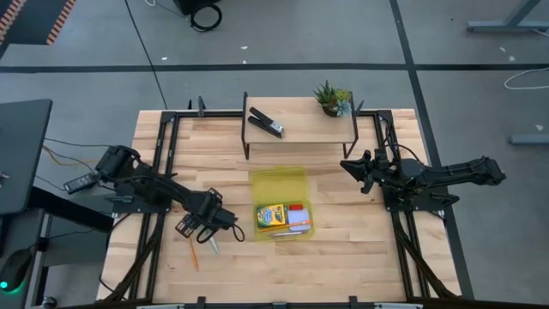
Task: Pack school essentials
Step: Put the green scissors into the yellow supply box
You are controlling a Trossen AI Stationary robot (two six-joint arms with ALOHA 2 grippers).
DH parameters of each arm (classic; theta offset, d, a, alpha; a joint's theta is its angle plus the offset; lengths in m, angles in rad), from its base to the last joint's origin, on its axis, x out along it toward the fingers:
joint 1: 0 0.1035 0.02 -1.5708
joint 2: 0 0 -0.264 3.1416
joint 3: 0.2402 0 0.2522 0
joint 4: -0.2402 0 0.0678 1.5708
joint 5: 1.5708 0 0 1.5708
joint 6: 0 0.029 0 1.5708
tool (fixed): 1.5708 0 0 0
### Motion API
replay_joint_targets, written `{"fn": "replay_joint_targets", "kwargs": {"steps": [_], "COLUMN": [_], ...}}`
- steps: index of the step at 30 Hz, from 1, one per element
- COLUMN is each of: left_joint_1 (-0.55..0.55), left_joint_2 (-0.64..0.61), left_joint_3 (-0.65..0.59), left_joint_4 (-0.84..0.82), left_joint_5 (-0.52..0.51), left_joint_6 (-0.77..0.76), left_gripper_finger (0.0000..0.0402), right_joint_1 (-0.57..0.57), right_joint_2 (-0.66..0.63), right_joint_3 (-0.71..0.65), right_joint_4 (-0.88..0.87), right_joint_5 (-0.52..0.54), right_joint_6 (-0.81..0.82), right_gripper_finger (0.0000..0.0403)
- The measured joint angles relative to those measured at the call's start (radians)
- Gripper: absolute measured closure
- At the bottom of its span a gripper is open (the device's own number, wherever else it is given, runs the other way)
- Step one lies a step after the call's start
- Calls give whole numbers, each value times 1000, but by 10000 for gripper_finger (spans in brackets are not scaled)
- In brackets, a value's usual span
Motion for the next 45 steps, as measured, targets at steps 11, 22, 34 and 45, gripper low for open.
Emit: {"fn": "replay_joint_targets", "kwargs": {"steps": [11, 22, 34, 45], "left_joint_1": [-22, -25, -24, -10], "left_joint_2": [0, -6, -7, 5], "left_joint_3": [-92, -116, -143, -83], "left_joint_4": [59, 148, 180, 145], "left_joint_5": [-7, -4, 13, 16], "left_joint_6": [-3, -91, -115, -167], "left_gripper_finger": [203, 246, 327, 332], "right_joint_1": [0, 0, 0, 0], "right_joint_2": [0, 0, 0, 0], "right_joint_3": [0, 0, 0, 0], "right_joint_4": [0, 0, 0, 0], "right_joint_5": [0, 0, 0, 0], "right_joint_6": [0, 0, 0, 0], "right_gripper_finger": [361, 361, 361, 361]}}
